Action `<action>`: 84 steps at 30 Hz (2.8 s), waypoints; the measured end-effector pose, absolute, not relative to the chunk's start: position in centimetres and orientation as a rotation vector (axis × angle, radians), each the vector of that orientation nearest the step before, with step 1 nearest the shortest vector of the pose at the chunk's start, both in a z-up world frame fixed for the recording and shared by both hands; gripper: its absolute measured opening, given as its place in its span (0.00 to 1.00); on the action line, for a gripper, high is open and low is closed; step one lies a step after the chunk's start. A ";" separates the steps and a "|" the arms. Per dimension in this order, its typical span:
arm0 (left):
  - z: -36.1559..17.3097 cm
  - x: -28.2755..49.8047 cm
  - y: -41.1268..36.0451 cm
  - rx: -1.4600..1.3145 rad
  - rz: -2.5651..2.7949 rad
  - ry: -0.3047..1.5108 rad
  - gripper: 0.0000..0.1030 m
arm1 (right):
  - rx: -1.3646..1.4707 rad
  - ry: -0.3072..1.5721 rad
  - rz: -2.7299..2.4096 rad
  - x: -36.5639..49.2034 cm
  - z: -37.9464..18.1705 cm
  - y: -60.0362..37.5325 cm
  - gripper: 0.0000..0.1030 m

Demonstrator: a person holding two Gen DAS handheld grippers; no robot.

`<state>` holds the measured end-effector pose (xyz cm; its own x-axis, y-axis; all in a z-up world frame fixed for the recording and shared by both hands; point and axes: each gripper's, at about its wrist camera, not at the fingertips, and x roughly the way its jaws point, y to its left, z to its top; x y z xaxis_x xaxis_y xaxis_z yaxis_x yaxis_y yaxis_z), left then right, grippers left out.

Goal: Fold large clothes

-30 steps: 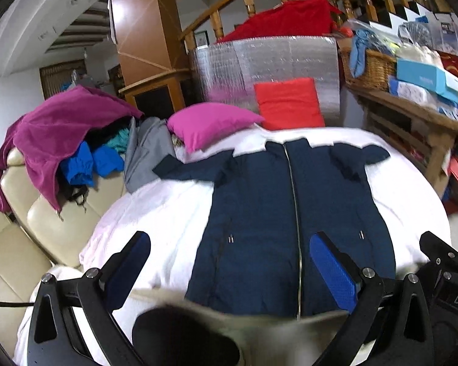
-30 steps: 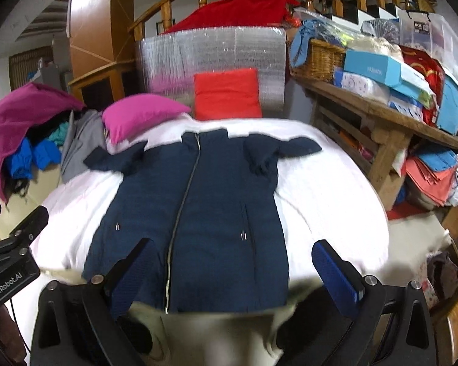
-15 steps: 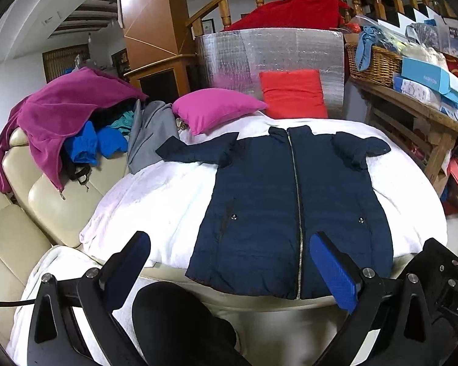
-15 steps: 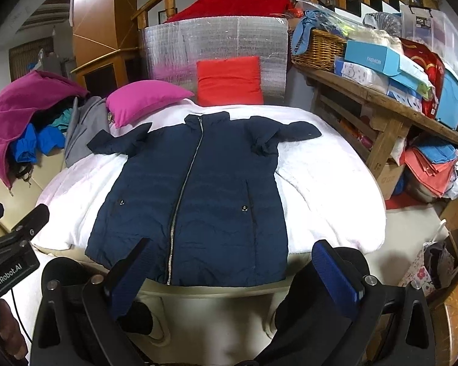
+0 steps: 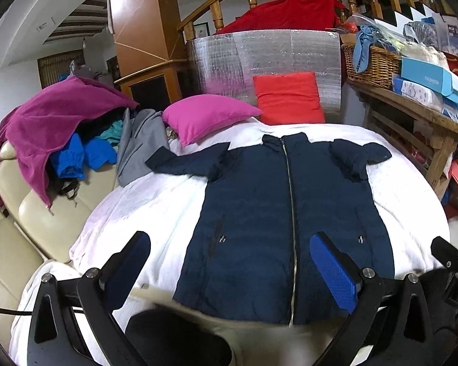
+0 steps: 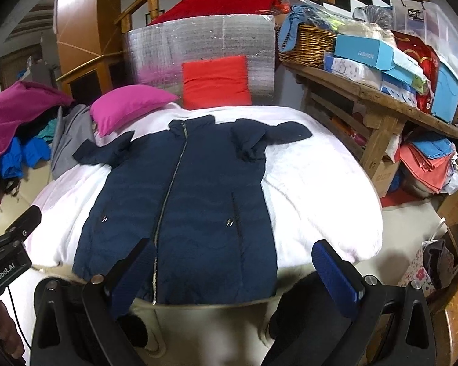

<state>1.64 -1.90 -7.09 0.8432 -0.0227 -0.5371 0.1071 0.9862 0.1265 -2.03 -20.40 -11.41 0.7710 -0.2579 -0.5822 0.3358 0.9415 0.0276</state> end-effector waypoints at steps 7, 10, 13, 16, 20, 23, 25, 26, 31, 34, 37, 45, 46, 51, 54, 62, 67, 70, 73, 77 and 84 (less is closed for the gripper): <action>-8.8 11.8 -4.8 0.133 -0.069 0.599 1.00 | 0.206 0.556 -0.369 4.7 -9.9 -27.1 1.00; -11.5 17.8 -5.8 0.095 -0.083 0.683 1.00 | 0.308 0.536 -0.350 8.7 -9.9 -31.6 1.00; -15.6 23.6 -6.8 0.089 -0.070 0.787 1.00 | 0.436 0.528 -0.339 13.3 -11.1 -36.6 1.00; -19.9 28.4 -7.5 0.095 -0.026 0.864 1.00 | 0.524 0.521 -0.329 18.5 -13.0 -41.3 1.00; -23.5 31.7 -8.0 0.099 0.003 0.929 1.00 | 0.666 0.522 -0.263 25.7 -15.9 -47.4 1.00; -25.4 32.7 -8.1 0.132 0.003 0.962 1.00 | 0.805 0.535 -0.224 30.6 -18.4 -51.3 1.00; -25.8 33.0 -8.2 0.151 -0.009 0.962 1.00 | 0.916 0.537 -0.200 32.9 -20.3 -53.4 1.00; -26.0 33.2 -8.2 0.156 -0.010 0.955 1.00 | 0.973 0.537 -0.193 34.0 -21.3 -54.3 0.99; -27.1 33.7 -8.0 0.136 -0.004 0.967 1.00 | 1.096 0.559 -0.206 37.9 -25.1 -57.1 0.86; -27.3 33.1 -8.2 0.142 0.003 0.948 1.00 | 1.170 0.602 -0.218 39.7 -27.3 -58.3 0.63; -27.5 32.4 -7.7 0.089 0.014 0.950 1.00 | 1.167 0.591 -0.217 40.7 -28.0 -58.8 0.42; -26.8 33.7 -7.5 0.100 0.001 1.017 1.00 | 0.934 0.429 -0.180 38.8 -22.0 -54.6 0.17; -26.2 33.6 -7.8 0.131 -0.006 1.011 1.00 | 0.892 0.411 -0.161 38.5 -20.8 -53.3 0.17; -23.0 32.3 -8.1 0.190 0.051 0.828 1.00 | 0.708 0.397 0.020 37.7 -16.8 -44.4 0.17; -21.9 31.7 -7.4 0.174 0.055 0.781 1.00 | 0.653 0.457 0.160 38.2 -16.9 -38.2 0.17; -21.0 31.5 -4.7 0.118 0.107 0.698 1.00 | 0.781 0.753 0.411 39.9 -24.3 -29.5 0.39; -20.4 31.3 -6.1 0.103 0.030 0.664 1.00 | 0.864 0.733 0.392 36.1 -24.4 -31.8 0.65; -20.6 31.7 -8.2 0.110 -0.053 0.654 1.00 | 0.854 0.634 0.315 32.8 -22.3 -35.3 0.65; -20.8 32.3 -10.2 0.091 -0.163 0.672 1.00 | 0.820 0.560 0.135 30.6 -20.6 -39.7 0.65; -21.3 34.4 -13.4 0.112 -0.243 0.671 1.00 | 0.763 0.577 -0.112 30.9 -21.2 -44.1 0.65; -23.3 38.3 -18.2 0.177 -0.302 0.758 1.00 | 0.772 0.739 -0.162 35.8 -25.1 -45.8 0.64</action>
